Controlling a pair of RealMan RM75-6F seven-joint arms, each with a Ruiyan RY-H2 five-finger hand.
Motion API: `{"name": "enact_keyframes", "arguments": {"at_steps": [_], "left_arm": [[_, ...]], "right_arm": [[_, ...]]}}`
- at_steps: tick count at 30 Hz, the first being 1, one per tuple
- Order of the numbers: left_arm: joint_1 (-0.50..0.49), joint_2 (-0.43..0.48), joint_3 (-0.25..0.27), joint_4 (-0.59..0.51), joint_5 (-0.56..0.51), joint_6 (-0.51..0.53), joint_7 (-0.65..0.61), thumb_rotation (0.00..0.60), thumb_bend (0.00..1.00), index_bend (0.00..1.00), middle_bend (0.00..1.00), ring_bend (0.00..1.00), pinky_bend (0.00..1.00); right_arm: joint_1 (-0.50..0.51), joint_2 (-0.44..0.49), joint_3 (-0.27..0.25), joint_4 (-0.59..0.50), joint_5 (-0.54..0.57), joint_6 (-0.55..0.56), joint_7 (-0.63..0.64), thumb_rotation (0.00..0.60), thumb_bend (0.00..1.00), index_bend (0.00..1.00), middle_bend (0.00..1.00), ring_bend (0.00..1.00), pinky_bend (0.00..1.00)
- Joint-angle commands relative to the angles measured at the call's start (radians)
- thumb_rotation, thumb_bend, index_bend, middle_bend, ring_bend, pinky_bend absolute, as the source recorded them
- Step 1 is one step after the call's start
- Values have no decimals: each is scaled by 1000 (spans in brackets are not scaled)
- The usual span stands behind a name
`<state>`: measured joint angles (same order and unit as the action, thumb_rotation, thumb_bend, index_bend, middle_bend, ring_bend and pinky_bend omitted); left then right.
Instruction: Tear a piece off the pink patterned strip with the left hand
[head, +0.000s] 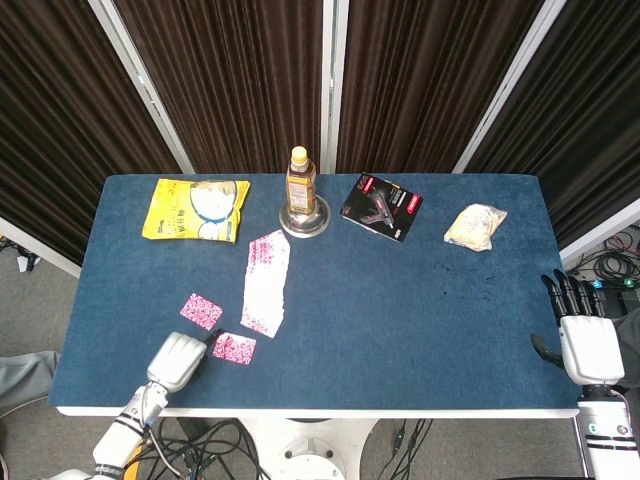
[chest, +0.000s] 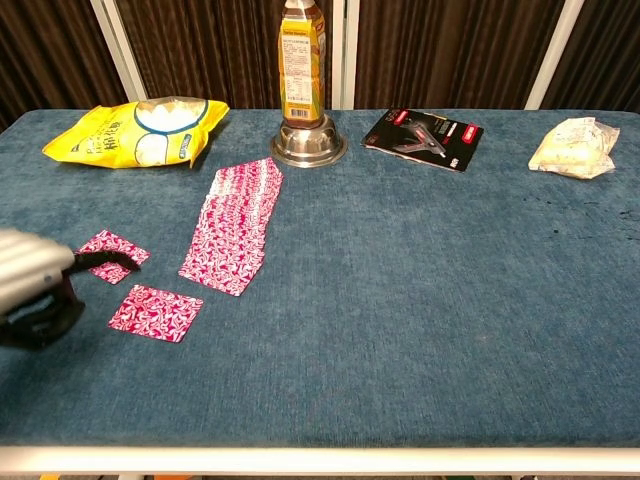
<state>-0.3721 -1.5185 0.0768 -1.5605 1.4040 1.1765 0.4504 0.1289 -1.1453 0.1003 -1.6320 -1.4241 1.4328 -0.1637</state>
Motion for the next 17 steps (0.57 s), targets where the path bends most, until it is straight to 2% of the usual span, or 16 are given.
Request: {"name": "enact_keyframes", "arguments": {"at_steps": [1,3,5,6,7,8,9,10,17], "left_arm": [[19,29,-65,-6,31,113,-20,600,614,161,853,875,837],[33,37,-97,19,39,170,-49,600,583,161,783,799,801],[51,47,-127,52,28,221,-76,600,536,161,605,592,699],[60,57,-136,56,13,232,-73,600,485,161,397,360,559],[71,71,-149,49,-10,244,-57,600,450,159,270,229,464],[82,84,-155,39,-24,257,-49,600,399,155,118,81,329],[95,99,-157,26,-37,267,-49,600,350,149,26,7,220],[113,119,-156,7,-52,277,-62,600,325,146,8,0,170],[220,196,-104,-18,-89,317,-164,589,292,135,7,0,63]], "right_arm": [[0,-2,0,2,-6,5,5,600,178,0,0,0,0],[0,-7,-1,9,-17,10,15,600,181,0,0,0,0],[-1,-12,-6,17,-28,14,24,600,181,0,0,0,0],[-4,-13,-10,17,-32,16,23,600,179,0,0,0,0],[-7,-14,-17,17,-42,22,20,600,178,0,0,0,0],[-11,-15,-22,16,-52,29,19,600,179,0,0,0,0],[-15,-16,-28,15,-62,36,20,600,179,0,0,0,0],[-21,-18,-35,15,-74,46,26,600,178,0,0,0,0],[-47,-54,-71,50,-124,77,64,600,177,0,0,0,0]]}}
